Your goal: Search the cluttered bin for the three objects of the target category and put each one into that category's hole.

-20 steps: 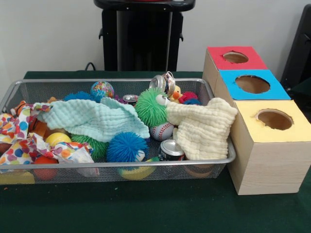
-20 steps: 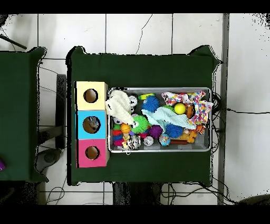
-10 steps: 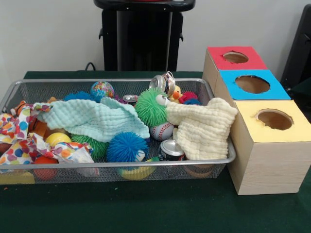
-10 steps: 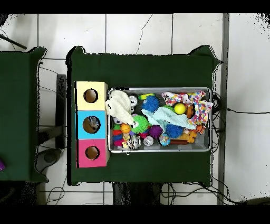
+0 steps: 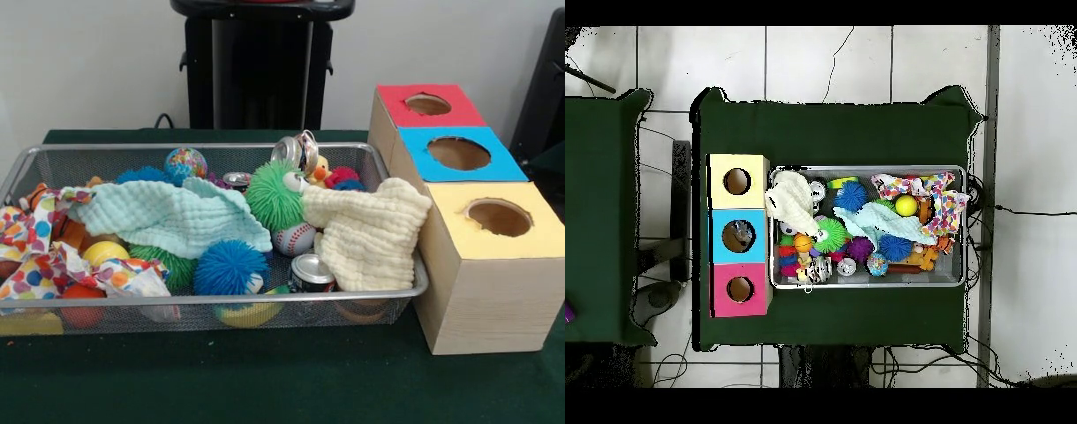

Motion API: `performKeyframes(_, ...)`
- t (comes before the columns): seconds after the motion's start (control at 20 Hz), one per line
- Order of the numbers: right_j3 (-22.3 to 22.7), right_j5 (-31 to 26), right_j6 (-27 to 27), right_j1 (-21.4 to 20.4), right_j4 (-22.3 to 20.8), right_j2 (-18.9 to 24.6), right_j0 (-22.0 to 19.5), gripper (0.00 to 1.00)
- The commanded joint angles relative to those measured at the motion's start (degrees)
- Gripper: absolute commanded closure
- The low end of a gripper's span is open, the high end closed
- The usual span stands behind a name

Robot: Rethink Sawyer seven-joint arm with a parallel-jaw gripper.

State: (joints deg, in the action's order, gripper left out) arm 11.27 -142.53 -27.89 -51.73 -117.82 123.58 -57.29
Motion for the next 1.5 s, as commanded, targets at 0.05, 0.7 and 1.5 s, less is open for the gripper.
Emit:
performKeyframes(0.05,-6.62,-5.05,20.97,0.76,-11.67,6.54,-1.84,1.00)
performKeyframes(0.7,-7.07,-4.56,31.16,1.63,-26.21,16.22,-4.26,1.00)
performKeyframes(1.5,-6.96,-3.53,28.53,1.85,-24.72,16.98,-4.38,1.00)
